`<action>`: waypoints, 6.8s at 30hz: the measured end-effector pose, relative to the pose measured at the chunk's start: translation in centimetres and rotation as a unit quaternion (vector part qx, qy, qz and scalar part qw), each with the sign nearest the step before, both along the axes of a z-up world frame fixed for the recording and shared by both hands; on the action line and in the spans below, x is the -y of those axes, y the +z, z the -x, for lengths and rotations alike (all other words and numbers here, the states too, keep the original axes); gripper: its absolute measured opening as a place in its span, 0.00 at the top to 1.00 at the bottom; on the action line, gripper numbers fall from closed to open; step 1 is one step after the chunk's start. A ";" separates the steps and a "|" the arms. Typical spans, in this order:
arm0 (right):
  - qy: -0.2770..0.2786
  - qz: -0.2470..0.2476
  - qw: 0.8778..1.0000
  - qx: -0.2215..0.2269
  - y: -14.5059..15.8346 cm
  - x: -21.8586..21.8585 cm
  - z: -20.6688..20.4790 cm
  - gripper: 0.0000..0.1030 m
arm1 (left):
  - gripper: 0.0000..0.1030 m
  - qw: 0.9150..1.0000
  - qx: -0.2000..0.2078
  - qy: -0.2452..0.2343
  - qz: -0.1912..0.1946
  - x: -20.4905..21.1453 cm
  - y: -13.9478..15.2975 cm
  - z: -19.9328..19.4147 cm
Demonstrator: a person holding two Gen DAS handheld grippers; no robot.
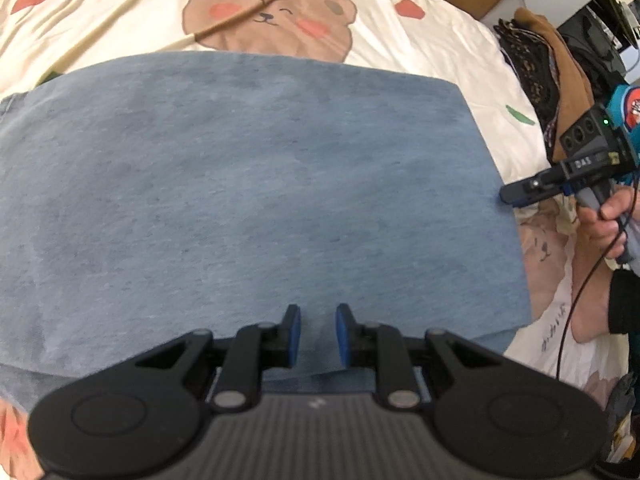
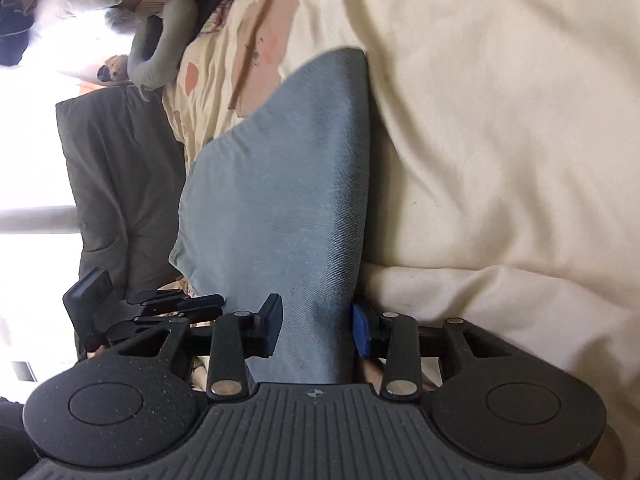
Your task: Fold clothes
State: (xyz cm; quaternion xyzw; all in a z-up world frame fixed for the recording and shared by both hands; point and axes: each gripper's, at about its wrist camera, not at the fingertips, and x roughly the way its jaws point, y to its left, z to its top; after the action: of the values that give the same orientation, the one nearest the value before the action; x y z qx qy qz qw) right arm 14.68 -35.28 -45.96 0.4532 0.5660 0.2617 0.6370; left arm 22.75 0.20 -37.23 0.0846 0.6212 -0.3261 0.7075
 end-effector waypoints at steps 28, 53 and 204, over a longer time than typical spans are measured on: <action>0.026 0.020 0.999 0.034 0.1 -1.9 -2.5 0.94 | 0.81 1.000 0.013 0.004 -0.005 0.3 0.0 -0.5; 0.011 0.098 0.992 0.076 7.6 1.8 -5.0 0.96 | 0.80 0.998 0.042 -0.009 0.036 1.6 0.2 0.7; -0.114 0.102 0.983 -0.100 3.9 9.4 2.4 0.78 | 0.98 0.988 0.149 -0.040 -0.025 13.1 -1.5 -6.4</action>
State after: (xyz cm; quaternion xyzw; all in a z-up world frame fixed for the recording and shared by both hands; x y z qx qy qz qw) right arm 12.31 -44.71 -42.02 0.4714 0.5951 0.0818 0.6457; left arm 29.16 -12.93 -38.73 0.1741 0.5130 -0.3223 0.7763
